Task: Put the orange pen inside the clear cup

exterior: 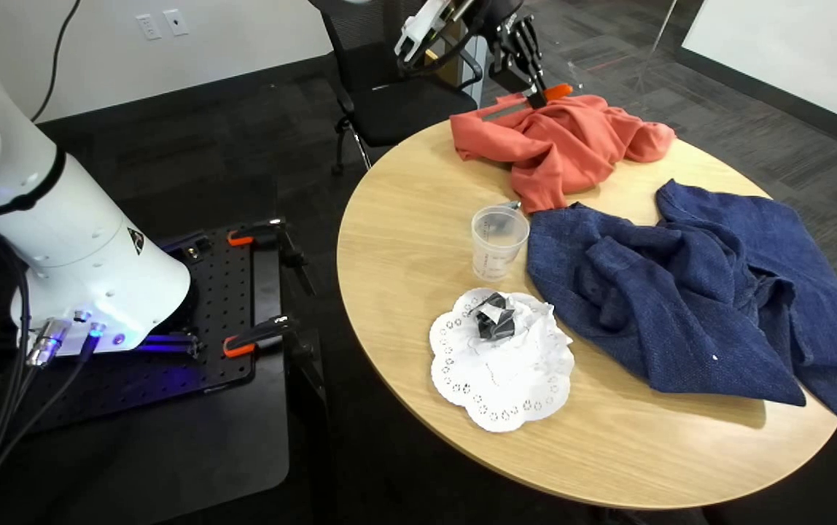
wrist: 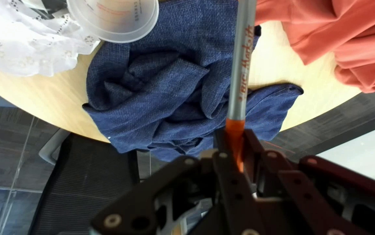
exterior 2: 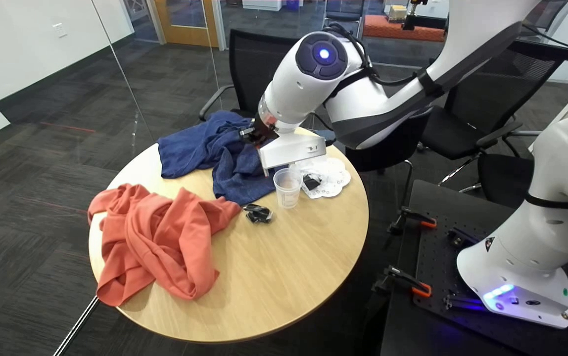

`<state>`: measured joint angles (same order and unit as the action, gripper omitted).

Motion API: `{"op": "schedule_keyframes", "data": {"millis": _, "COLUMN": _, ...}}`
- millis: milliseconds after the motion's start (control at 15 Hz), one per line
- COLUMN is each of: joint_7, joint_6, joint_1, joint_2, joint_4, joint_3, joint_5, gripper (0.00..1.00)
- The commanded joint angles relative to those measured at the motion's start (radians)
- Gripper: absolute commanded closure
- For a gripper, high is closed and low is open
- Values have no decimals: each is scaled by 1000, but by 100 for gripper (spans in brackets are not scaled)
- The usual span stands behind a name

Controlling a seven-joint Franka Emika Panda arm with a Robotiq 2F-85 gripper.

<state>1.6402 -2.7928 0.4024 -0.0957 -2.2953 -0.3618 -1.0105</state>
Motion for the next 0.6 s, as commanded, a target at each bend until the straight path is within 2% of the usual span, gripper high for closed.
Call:
{"op": "schedule_keyframes", "data": {"millis": 0, "joint_7": 164, "joint_6": 75, "joint_1": 17, "joint_2": 32, "joint_4": -20, "joint_3": -12, "joint_5": -142, "gripper": 96}}
{"op": "schedule_keyframes", "data": {"millis": 200, "joint_7": 272, "joint_6": 135, "joint_1": 19, "joint_2": 30, "joint_4": -28, "joint_3": -4, "joint_5": -222, "gripper": 96}}
{"op": "schedule_keyframes", "data": {"millis": 533, "joint_7": 394, "joint_6": 243, "joint_1": 32, "joint_2": 18, "joint_4": -46, "joint_3": 12, "joint_5": -256, "gripper": 96}}
